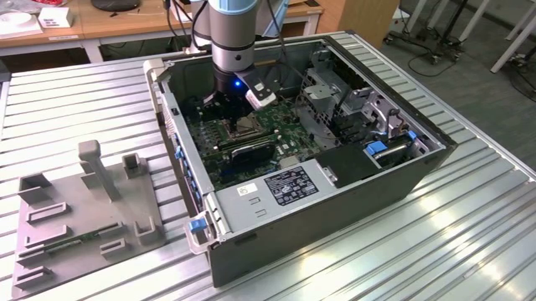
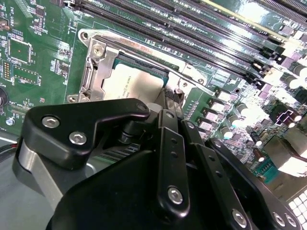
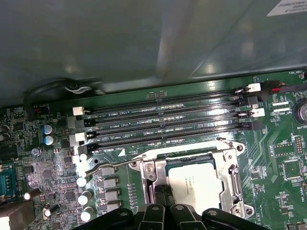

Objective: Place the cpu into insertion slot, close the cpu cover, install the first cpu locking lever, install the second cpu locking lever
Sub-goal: 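Close the cpu cover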

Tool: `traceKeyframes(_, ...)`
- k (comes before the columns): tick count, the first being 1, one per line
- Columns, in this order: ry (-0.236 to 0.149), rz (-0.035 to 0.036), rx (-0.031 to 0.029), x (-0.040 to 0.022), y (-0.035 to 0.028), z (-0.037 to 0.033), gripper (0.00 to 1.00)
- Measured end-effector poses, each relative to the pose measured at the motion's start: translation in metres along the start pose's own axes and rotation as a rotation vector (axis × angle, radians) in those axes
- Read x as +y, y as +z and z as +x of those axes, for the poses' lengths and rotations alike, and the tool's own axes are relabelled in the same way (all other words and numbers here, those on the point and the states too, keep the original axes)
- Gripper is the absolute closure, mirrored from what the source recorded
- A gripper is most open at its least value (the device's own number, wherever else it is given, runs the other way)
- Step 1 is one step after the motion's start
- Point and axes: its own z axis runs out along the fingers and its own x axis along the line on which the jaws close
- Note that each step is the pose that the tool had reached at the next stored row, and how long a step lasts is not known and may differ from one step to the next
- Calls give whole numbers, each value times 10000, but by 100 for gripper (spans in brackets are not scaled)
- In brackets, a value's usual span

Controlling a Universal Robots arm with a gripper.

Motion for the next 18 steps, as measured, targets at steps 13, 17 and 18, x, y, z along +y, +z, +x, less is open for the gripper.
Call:
traceKeyframes(13, 0, -7, -3, 9, -138, -4, 89)
traceKeyframes(17, 0, -7, -3, 12, -203, -6, 89)
traceKeyframes(18, 1, -6, -3, 13, -218, -6, 89)
